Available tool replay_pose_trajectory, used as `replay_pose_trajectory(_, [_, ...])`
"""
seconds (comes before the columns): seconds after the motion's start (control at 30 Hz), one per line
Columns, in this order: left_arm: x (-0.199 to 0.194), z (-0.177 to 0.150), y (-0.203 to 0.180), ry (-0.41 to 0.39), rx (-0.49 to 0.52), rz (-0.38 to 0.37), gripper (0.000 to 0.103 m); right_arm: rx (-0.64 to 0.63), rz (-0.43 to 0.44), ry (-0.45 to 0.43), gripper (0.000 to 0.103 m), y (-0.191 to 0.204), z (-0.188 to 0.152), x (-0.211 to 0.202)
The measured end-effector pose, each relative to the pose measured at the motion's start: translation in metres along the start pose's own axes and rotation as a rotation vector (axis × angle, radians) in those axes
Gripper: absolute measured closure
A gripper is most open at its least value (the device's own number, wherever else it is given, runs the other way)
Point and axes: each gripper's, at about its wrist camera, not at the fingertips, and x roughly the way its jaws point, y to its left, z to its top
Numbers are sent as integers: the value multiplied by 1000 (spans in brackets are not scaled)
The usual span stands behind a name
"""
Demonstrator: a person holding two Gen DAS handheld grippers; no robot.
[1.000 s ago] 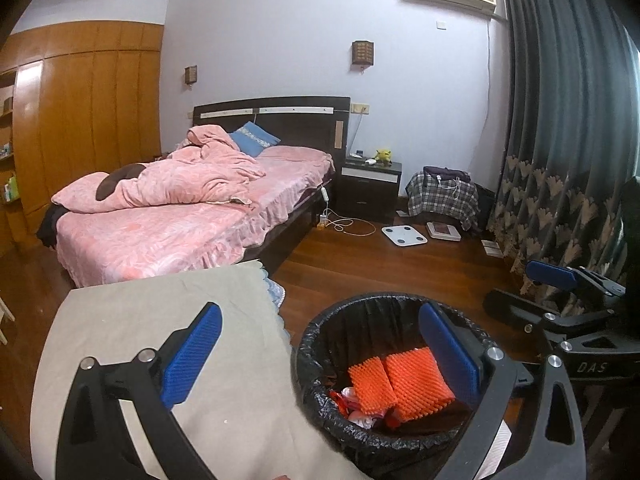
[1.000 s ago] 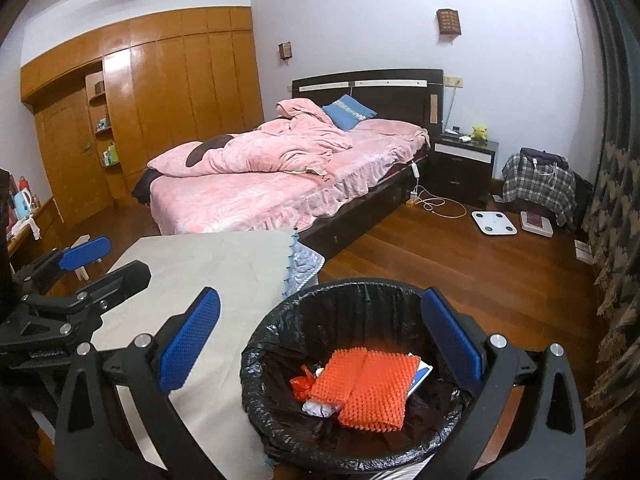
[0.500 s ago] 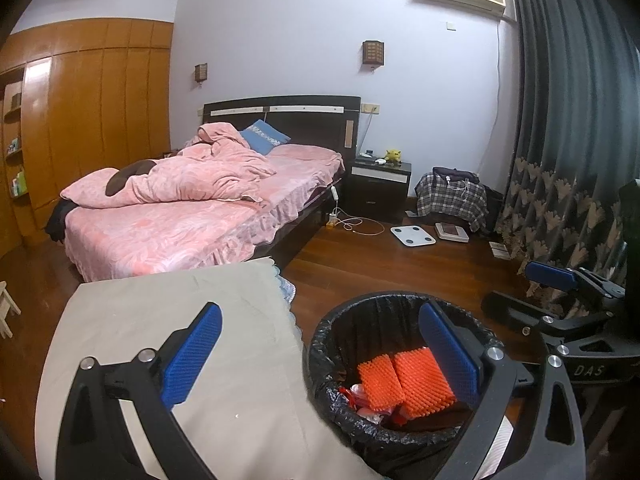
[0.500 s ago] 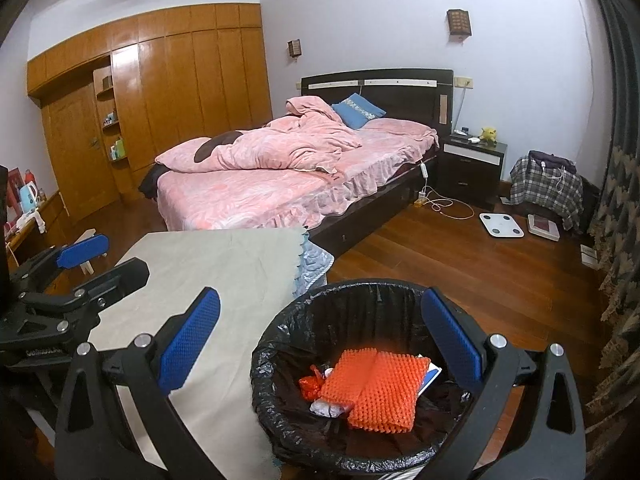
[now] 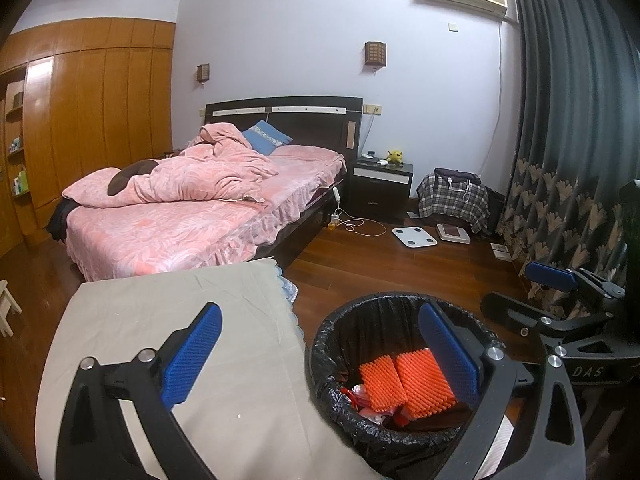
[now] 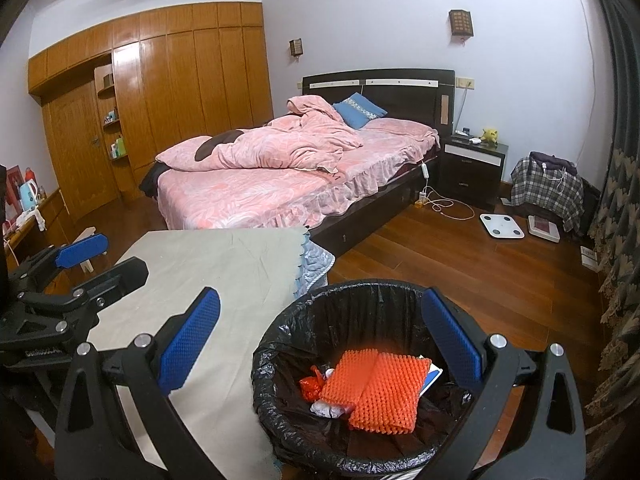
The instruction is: Collect trash
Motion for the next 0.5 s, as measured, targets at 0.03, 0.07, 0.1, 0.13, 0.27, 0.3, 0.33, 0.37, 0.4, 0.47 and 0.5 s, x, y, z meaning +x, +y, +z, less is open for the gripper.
replay_pose_trajectory(0.03, [0, 0, 0, 0, 0, 1, 6, 0, 0, 0, 5, 0, 0, 0])
replay_pose_trajectory(0.07, [0, 0, 0, 1, -1, 0, 6, 0, 0, 0, 5, -1, 0, 0])
replay_pose_trajectory(0.1, [0, 0, 1, 2, -2, 0, 6, 1, 1, 0, 5, 0, 0, 0])
replay_pose_trajectory(0.13, [0, 0, 1, 1, -1, 0, 6, 2, 1, 0, 5, 0, 0, 0])
replay_pose_trajectory(0.27, [0, 0, 1, 0, -2, 0, 6, 1, 1, 0, 5, 1, 0, 2])
replay_pose_trajectory(0.3, [0, 0, 1, -1, -1, 0, 6, 0, 0, 1, 5, 1, 0, 2])
replay_pose_trajectory(0.33, [0, 0, 1, 1, 0, 0, 6, 1, 0, 2, 5, 1, 0, 2])
replay_pose_trajectory(0.37, [0, 0, 2, 1, -1, 0, 6, 2, 1, 2, 5, 1, 0, 2])
replay_pose_trajectory(0.4, [0, 0, 2, 1, -1, 0, 6, 3, 1, 1, 5, 1, 0, 2])
replay_pose_trajectory(0.47, [0, 0, 2, 1, -1, 0, 6, 3, 0, 0, 5, 1, 0, 2])
replay_pose_trajectory(0.5, [0, 0, 2, 1, 0, 0, 6, 2, 0, 1, 5, 1, 0, 2])
